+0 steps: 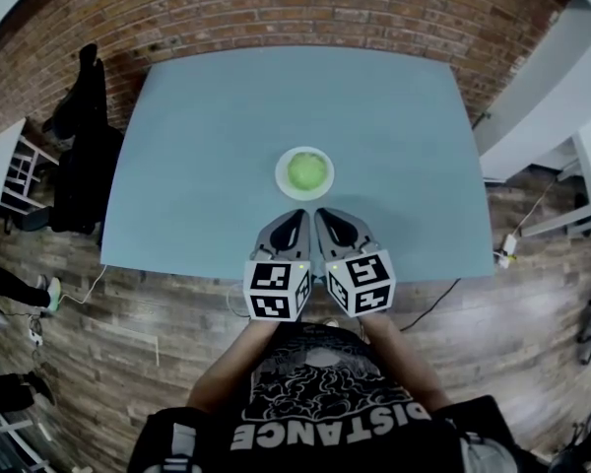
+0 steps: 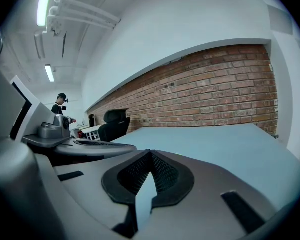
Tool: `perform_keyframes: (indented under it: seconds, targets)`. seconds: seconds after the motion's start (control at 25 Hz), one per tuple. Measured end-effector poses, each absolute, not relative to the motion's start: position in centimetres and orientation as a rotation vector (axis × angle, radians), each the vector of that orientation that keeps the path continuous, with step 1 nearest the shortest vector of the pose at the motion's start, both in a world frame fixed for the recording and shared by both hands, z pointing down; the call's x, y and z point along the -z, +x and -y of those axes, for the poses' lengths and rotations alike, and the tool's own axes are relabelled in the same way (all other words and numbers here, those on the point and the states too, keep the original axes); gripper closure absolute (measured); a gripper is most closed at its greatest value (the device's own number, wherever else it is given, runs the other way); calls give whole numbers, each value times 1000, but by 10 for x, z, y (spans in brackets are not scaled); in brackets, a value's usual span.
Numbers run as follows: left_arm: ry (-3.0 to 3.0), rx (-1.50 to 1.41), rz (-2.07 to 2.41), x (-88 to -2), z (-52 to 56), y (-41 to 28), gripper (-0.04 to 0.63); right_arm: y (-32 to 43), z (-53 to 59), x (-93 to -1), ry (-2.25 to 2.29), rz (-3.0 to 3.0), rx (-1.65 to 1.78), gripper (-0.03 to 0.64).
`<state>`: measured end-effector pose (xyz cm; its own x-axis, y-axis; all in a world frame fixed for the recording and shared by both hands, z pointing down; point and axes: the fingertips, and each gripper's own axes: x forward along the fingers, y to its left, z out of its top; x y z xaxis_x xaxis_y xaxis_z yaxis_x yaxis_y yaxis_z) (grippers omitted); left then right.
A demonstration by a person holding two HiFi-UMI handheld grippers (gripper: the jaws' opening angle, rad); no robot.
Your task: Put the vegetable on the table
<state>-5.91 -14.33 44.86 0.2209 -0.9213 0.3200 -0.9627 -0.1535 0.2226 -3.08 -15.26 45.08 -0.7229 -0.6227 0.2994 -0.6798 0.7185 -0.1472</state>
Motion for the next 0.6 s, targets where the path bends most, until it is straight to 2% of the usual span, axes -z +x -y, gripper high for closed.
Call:
perform_keyframes:
  seconds: [0.6]
  targets:
    - [2117,-146,1756,-451,133,-53,595,-25,143,-453,1010,2706,-350,607]
